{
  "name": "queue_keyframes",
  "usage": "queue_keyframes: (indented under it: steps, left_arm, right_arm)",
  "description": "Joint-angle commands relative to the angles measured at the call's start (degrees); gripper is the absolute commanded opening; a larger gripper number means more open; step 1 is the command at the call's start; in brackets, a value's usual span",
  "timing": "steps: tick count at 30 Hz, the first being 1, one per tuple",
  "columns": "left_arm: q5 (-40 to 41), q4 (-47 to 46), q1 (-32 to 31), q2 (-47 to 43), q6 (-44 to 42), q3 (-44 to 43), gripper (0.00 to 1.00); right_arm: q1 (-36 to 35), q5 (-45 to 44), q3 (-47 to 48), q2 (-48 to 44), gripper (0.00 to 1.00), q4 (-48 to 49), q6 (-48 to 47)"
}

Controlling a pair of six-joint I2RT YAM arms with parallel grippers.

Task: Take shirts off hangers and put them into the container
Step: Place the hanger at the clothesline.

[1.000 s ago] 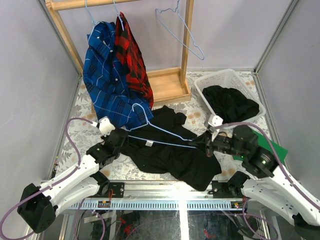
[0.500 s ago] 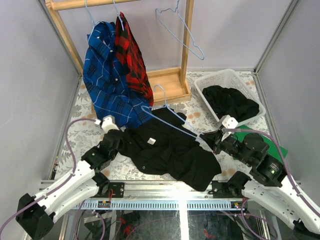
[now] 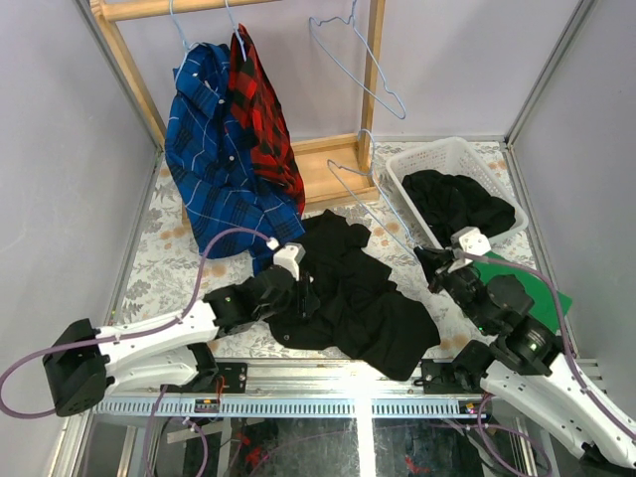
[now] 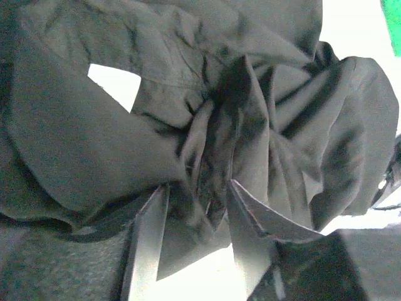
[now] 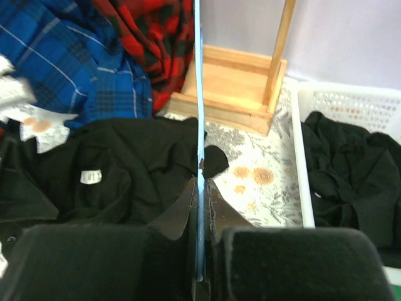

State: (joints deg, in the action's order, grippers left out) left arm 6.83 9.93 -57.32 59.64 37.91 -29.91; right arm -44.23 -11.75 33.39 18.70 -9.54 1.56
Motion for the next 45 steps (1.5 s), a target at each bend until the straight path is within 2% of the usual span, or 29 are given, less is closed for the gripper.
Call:
queue_keyframes:
  steps: [1, 8, 13, 16, 17, 20, 24, 26, 31, 36, 45]
  left_arm:
    - [10.52, 6.12, -0.24, -4.70, 0.46, -3.97, 0.56]
    - [22.59, 23.08, -0.12, -10.57, 0.48, -11.08, 0.82]
    - [27.41, 28.73, -0.12, -13.64, -1.96, -13.58, 0.92]
    - [29.85, 30.82, -0.17, -15.90, -4.55, -14.72, 0.95]
    - [31.41, 30.58, -0.16, -17.00, -4.29, -14.47, 0.99]
    - [31.77, 28.48, -0.05, -19.93, -5.89, -13.41, 1.00]
    - [34.99, 30.86, -0.09, -20.53, -4.06, -14.18, 1.00]
    - [35.34, 31.06, -0.07, -20.96, -3.79, -14.23, 1.00]
    - [35.40, 32.70, -0.08, -23.02, -1.87, -14.07, 1.00]
    - [35.46, 32.80, -0.08, -25.58, -1.10, -13.37, 1.00]
    - [36.20, 33.45, -0.15, -26.58, 0.08, -13.08, 1.00]
  right_arm:
    - [0.03, -6.68, 3.01, 5.16, 0.00, 2.36, 0.72]
    - [0.02, -1.56, 3.07, 8.36, 0.00, 6.08, 1.99]
    - [0.05, -2.21, 2.14, 10.26, 0.00, 11.02, 1.98]
    - [0.10, -4.87, -1.01, 11.20, 0.00, 18.40, 3.92]
    - [0.05, -4.75, -1.99, 11.79, 0.00, 21.57, 4.15]
    - [0.07, -4.74, -1.70, 14.75, 0.00, 28.18, 6.64]
    - [0.05, -2.26, 2.42, 20.97, 0.00, 33.67, 7.12]
    - [0.05, -2.47, 5.89, 25.37, 0.00, 33.55, 6.08]
    - [0.03, -10.63, 14.02, 35.49, 0.00, 36.17, 6.22]
    - [0.10, -7.74, 23.20, 44.18, 0.00, 36.84, 4.95]
    - [0.13, -9.74, 43.54, 58.70, 0.00, 34.57, -2.02]
